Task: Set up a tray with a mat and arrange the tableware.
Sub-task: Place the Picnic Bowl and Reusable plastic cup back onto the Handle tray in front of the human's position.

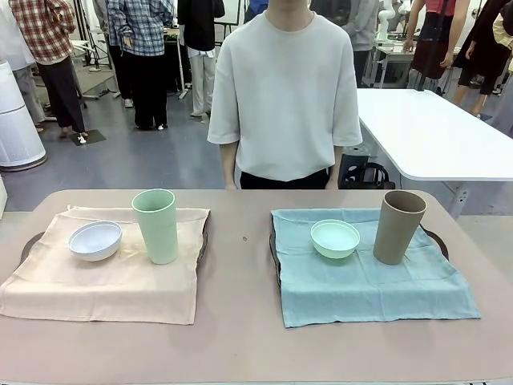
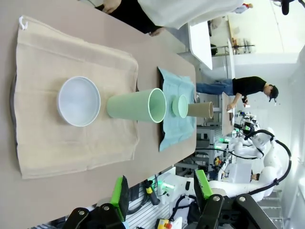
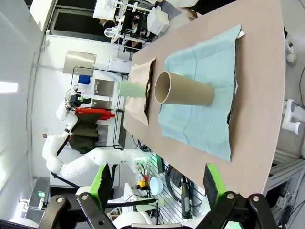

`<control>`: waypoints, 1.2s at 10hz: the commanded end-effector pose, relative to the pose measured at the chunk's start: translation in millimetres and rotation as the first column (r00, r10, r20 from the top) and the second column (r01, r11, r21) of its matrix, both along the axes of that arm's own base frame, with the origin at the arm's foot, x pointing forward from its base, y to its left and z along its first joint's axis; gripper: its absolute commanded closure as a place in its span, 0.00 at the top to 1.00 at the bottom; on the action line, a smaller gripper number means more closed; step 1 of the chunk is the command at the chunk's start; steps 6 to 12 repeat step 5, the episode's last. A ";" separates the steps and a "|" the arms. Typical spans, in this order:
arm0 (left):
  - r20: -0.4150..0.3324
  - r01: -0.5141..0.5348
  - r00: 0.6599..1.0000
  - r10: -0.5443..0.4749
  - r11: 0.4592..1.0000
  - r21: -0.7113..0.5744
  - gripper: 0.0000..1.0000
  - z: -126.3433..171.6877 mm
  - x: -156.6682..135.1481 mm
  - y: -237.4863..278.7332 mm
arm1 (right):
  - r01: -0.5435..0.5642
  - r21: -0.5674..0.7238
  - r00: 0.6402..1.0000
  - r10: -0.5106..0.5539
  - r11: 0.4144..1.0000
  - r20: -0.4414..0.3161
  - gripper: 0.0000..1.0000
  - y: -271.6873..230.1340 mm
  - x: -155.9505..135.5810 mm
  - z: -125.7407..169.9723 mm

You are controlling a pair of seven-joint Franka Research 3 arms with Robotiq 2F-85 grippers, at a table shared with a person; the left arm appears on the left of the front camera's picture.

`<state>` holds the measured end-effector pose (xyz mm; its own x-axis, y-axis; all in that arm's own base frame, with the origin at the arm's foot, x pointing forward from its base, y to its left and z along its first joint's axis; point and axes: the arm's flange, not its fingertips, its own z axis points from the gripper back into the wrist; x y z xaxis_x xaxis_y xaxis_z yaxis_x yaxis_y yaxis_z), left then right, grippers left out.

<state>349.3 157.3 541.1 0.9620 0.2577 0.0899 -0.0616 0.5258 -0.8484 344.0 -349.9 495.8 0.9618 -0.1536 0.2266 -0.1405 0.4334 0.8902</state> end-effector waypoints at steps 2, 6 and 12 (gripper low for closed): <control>0.001 0.008 1.000 -0.008 1.000 0.004 0.73 3.2 -0.1 3.6 | 0.001 -0.017 1.000 -0.001 1.000 -0.006 1.00 1.2 -1.0 2.5; 0.001 0.008 1.000 -0.008 1.000 0.004 0.73 3.2 -0.1 3.6 | 0.001 -0.017 1.000 -0.001 1.000 -0.006 1.00 1.2 -1.0 2.5; 0.001 0.008 1.000 -0.008 1.000 0.004 0.73 3.2 -0.1 3.6 | 0.001 -0.017 1.000 -0.001 1.000 -0.006 1.00 1.2 -1.0 2.5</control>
